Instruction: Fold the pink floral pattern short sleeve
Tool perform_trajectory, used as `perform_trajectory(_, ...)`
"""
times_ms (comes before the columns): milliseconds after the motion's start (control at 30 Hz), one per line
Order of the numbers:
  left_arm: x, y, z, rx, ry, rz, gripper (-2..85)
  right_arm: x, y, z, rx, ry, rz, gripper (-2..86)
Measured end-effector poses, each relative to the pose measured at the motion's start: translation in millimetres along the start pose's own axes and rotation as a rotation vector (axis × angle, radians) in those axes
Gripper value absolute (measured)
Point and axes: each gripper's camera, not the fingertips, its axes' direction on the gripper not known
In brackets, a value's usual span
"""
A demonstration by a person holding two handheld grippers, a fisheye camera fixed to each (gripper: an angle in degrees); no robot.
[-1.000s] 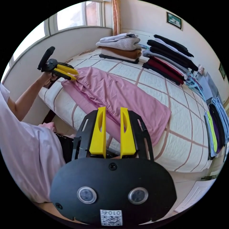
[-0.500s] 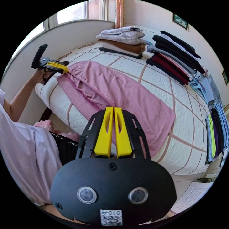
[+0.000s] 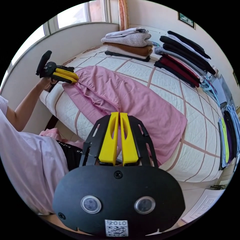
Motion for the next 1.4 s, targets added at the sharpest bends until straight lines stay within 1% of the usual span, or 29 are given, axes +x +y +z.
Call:
perform_trajectory(200, 14, -9, -10, 0.011, -0.025, 0.076, 3.9, 2, 0, 1, -0.002, -0.012, 0.007, 3.2)
perform_trajectory(467, 26, -23, -23, 0.014, -0.054, 0.052, 0.7, -1, 7, 2, -0.005, -0.01, 0.008, 3.1)
perform_trajectory(700, 37, -20, -62, 0.008, -0.06, 0.03, 0.0, -6, 20, 1, -0.003, -0.012, -0.01, 3.4)
perform_trajectory(767, 41, -18, -57, -0.022, -0.053, 0.027, 0.0, -7, 26, 15, -0.031, -0.023, -0.01, 3.4)
perform_trajectory(867, 41, -16, -35, -0.059, 0.01, -0.02, 0.1, -7, 33, 35, -0.076, -0.025, 0.0, 3.6)
perform_trajectory(967, 38, -13, -44, -0.018, 0.053, -0.075, 0.4, -9, 43, 34, -0.057, -0.033, -0.001, 3.6)
perform_trajectory(1033, 33, -12, -61, 0.02, 0.124, -0.101, 0.8, -9, 51, 30, -0.053, -0.046, -0.013, 3.8)
perform_trajectory(1133, 28, -12, -89, 0.111, 0.094, -0.15, 1.4, -6, 71, 17, -0.012, -0.038, 0.008, 3.8)
perform_trajectory(1200, 26, -16, -92, 0.121, 0.069, -0.178, 1.8, -2, 86, 11, 0.044, -0.016, 0.067, 3.7)
perform_trajectory(1267, 27, -23, -80, 0.079, 0.059, -0.201, 2.5, 7, 105, 15, 0.076, 0.03, 0.162, 3.6)
perform_trajectory(1300, 29, -29, -64, 0.026, 0.07, -0.199, 3.0, 9, 108, 20, 0.057, 0.038, 0.173, 3.6)
perform_trajectory(1333, 33, -34, -43, -0.046, 0.102, -0.19, 3.5, 12, 114, 33, -0.02, 0.034, 0.174, 3.5)
perform_trajectory(1367, 36, -36, -33, -0.084, 0.118, -0.19, 3.7, 13, 120, 35, -0.032, 0.004, 0.163, 3.4)
perform_trajectory(1400, 40, -38, -32, -0.076, 0.104, -0.209, 4.1, 13, 124, 31, -0.01, -0.005, 0.172, 3.3)
